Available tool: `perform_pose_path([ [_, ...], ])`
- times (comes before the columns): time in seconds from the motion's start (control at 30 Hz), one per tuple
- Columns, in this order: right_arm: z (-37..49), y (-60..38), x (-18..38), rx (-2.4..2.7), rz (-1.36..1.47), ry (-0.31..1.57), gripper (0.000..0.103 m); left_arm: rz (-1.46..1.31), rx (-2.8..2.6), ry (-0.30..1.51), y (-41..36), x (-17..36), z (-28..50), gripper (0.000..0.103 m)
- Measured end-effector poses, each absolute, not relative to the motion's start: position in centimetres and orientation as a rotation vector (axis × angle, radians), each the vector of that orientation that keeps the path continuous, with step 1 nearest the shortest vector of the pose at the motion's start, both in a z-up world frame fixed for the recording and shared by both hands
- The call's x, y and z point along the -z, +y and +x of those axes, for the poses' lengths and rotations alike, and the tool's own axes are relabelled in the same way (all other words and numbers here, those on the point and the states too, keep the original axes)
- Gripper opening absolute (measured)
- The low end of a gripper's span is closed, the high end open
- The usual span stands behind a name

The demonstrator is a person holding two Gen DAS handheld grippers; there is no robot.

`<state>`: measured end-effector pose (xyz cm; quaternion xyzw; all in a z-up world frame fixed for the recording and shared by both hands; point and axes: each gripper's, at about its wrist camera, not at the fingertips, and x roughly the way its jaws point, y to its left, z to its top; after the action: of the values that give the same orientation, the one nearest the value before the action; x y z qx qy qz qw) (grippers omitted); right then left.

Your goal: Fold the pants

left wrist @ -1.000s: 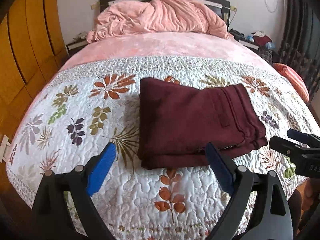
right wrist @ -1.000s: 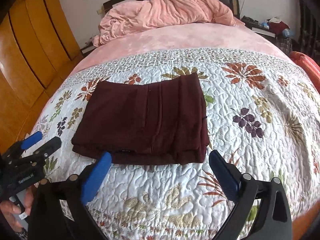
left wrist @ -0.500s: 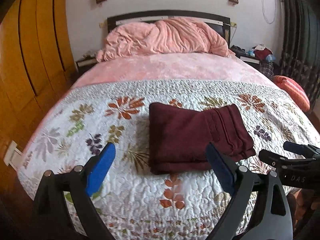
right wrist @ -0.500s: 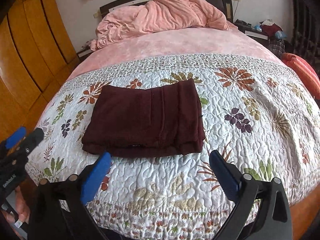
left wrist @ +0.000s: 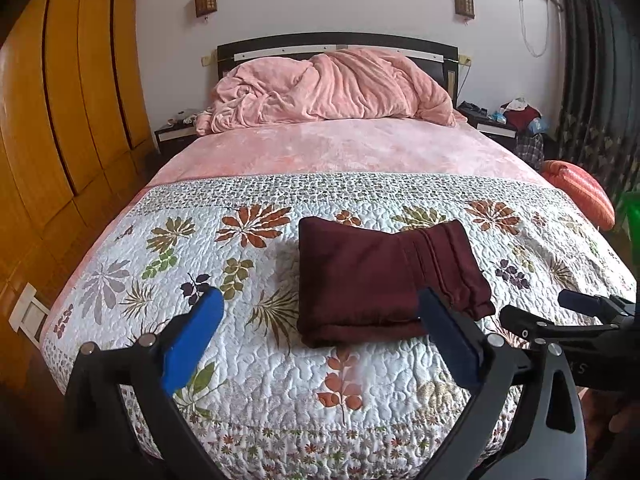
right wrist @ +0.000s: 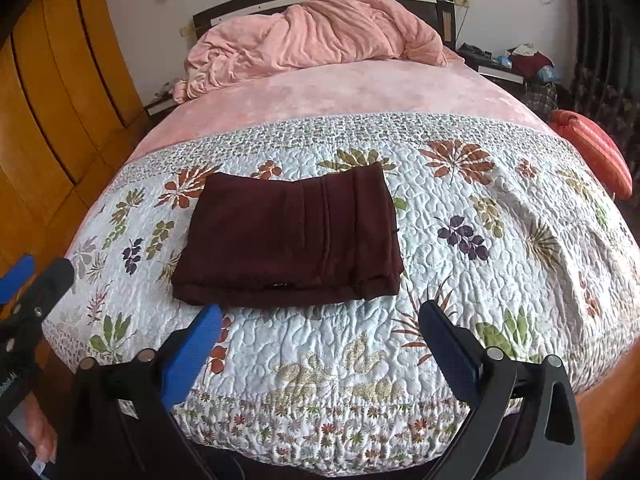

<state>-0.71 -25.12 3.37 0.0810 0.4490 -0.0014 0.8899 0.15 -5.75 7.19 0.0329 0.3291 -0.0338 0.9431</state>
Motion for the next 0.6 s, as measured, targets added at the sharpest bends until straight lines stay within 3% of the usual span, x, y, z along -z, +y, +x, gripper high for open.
perform_pose_path([
  [0.6,-1.0,-24.9,-1.7,0.024,0.158,1.006,0.099,0.099,0.062,0.784,-6.2,-3.7,0.8,0.099],
])
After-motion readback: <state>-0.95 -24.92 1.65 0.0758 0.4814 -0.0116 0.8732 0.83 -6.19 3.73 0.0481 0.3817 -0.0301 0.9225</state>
